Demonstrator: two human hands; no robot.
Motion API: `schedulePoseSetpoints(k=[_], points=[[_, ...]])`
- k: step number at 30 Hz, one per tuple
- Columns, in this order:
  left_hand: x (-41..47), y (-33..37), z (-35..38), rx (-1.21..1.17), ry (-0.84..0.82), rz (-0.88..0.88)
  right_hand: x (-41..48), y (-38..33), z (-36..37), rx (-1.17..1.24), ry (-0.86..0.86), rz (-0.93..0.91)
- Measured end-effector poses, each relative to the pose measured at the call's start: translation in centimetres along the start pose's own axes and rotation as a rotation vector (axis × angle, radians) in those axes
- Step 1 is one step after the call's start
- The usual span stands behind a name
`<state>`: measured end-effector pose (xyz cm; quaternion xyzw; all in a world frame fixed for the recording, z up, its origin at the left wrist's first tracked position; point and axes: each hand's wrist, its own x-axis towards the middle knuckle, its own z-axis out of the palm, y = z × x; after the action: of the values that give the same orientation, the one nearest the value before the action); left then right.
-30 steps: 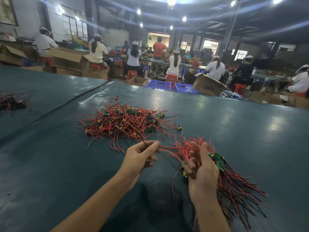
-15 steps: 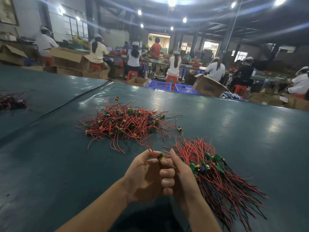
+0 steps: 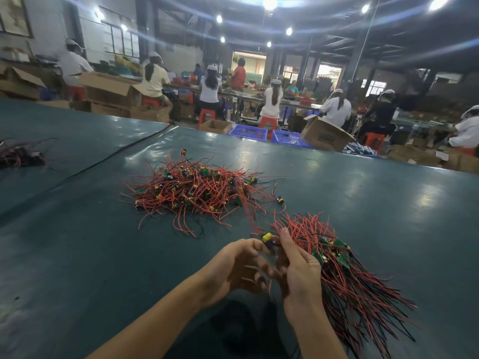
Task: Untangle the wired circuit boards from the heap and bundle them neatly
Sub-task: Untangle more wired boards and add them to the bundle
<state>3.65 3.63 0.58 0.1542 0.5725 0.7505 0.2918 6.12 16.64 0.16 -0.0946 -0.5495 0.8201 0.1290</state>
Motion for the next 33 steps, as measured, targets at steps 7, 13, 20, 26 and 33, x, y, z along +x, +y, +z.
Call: schedulePoseSetpoints(k=[7,13,20,26,33], points=[[-0.2,0.3,1.0,0.199,0.198,0.178,-0.3,0.4,0.8,-0.157,-0.042,-0.158],[0.1,0.3,1.1,0.292,0.28,0.332,0.1,0.7,0.7,-0.109,0.099,-0.05],[0.3,-0.5,1.0,0.361,0.245,0.309,0.1,-0.2,0.2,-0.07,0.121,-0.035],[0.0,-0.1,0.4,0.245,0.219,0.337,1.3,-1.3,-1.5,0.163,0.304,0.015],[0.0,-0.2,0.4,0.274,0.205,0.332,1.7,-1.7,-2.5,0.23,0.328,-0.086]])
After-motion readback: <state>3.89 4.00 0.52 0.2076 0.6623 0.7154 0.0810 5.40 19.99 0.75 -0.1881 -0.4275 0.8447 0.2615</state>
